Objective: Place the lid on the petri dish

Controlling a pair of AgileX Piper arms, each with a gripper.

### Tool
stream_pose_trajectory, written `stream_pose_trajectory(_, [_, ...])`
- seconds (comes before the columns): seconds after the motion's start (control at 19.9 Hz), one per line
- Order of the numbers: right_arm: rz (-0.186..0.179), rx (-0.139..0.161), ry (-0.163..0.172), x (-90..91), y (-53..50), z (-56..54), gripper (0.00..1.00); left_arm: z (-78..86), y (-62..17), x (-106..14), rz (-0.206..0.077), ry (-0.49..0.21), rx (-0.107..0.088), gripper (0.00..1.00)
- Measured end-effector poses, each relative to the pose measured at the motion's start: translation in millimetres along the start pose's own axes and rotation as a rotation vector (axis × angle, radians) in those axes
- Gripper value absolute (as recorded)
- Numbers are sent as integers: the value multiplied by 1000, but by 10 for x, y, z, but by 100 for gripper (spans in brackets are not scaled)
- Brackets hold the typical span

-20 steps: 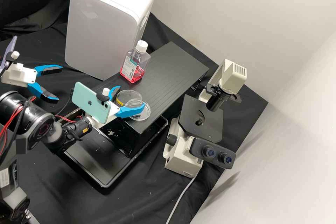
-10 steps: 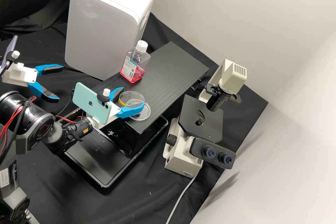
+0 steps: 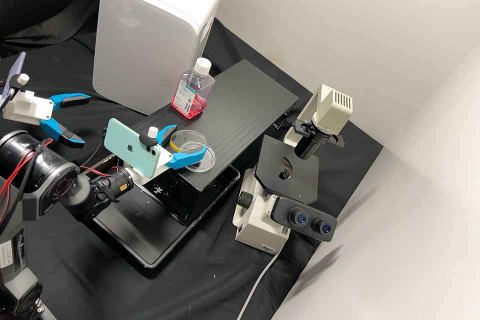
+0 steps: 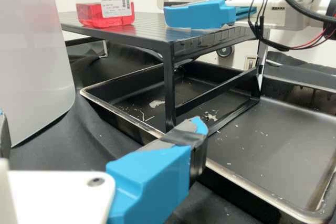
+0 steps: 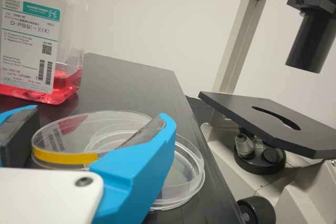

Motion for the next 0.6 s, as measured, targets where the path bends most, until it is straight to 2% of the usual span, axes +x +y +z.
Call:
stream_pose_trajectory(0.25, [16,17,-7,-17,69,48,0,-1,0,0,0,2,-1,100])
stream_pose_trajectory(0.35, [28,42,-19,-36,105,84,0,-1,0,0,0,1,-1,100])
stream_pose_trajectory(0.45, [37,53,-30,-53,134,112,0,-1,0,0,0,1,-1,100])
stream_pose_trajectory(0.6, [31,61,-37,-76,130,136,0,1,0,1,1,2,-1,100])
